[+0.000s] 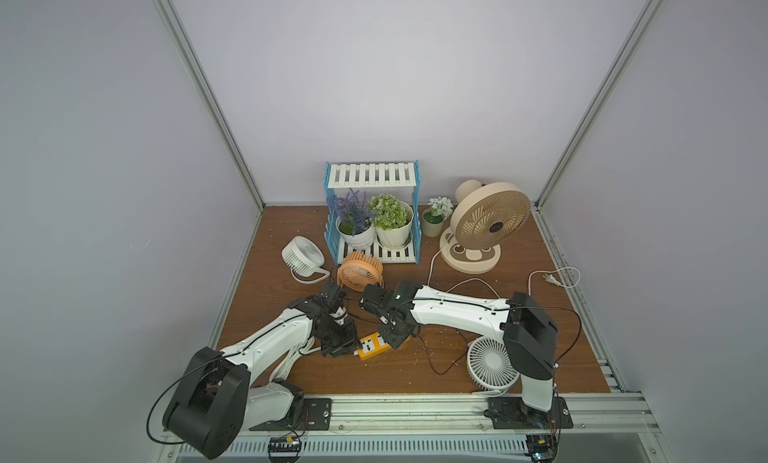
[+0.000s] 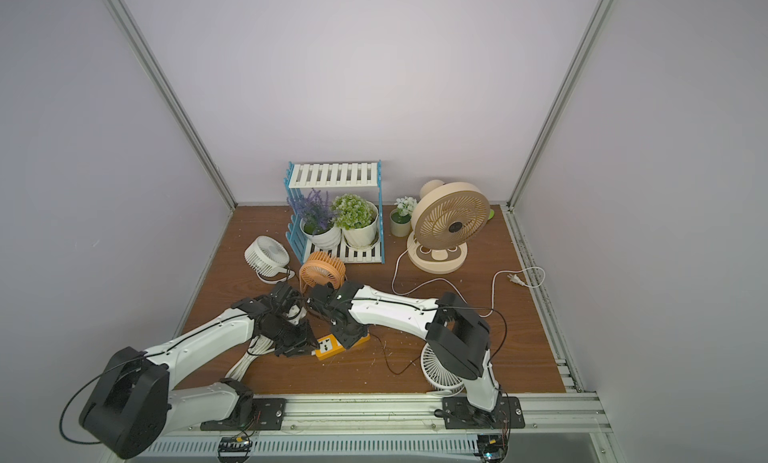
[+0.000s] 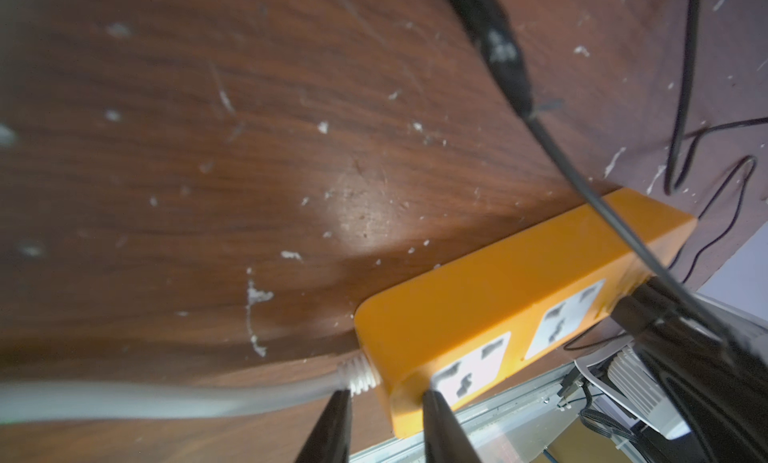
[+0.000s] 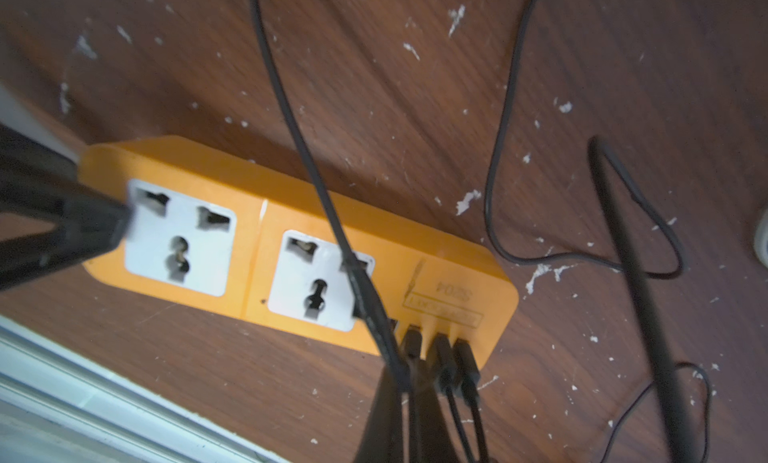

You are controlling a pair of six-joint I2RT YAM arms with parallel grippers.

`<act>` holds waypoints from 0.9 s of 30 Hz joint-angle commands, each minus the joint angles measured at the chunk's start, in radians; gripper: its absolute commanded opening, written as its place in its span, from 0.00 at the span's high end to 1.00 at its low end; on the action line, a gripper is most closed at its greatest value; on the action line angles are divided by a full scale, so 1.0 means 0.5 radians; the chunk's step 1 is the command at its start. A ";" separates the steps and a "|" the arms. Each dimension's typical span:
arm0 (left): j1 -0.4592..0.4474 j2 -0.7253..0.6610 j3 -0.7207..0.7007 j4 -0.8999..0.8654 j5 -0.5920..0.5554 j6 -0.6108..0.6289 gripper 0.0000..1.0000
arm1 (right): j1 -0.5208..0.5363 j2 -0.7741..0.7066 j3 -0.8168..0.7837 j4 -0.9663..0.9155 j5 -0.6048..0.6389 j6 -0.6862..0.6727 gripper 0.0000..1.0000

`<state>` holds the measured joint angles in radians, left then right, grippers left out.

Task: Unplug the desk fan from the power strip
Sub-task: Remove the plug from the socket.

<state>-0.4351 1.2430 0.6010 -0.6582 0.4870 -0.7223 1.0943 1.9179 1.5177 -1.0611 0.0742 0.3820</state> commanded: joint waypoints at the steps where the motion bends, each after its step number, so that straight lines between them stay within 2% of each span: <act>1: -0.040 0.053 -0.012 -0.130 -0.107 0.031 0.68 | -0.008 -0.107 -0.016 0.045 0.011 0.010 1.00; 13: -0.084 0.087 0.001 -0.151 -0.145 0.033 0.68 | -0.044 -0.130 -0.060 0.072 -0.021 0.029 1.00; 22: -0.219 0.167 0.024 -0.226 -0.293 0.003 0.68 | -0.066 -0.175 -0.130 0.151 -0.085 0.031 1.00; 27: -0.237 0.181 0.034 -0.252 -0.335 -0.004 0.68 | -0.076 -0.204 -0.176 0.195 -0.127 0.031 1.00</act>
<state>-0.5301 1.2881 0.6533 -0.6888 0.4210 -0.7204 1.0599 1.8648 1.4391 -1.0019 0.0284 0.3862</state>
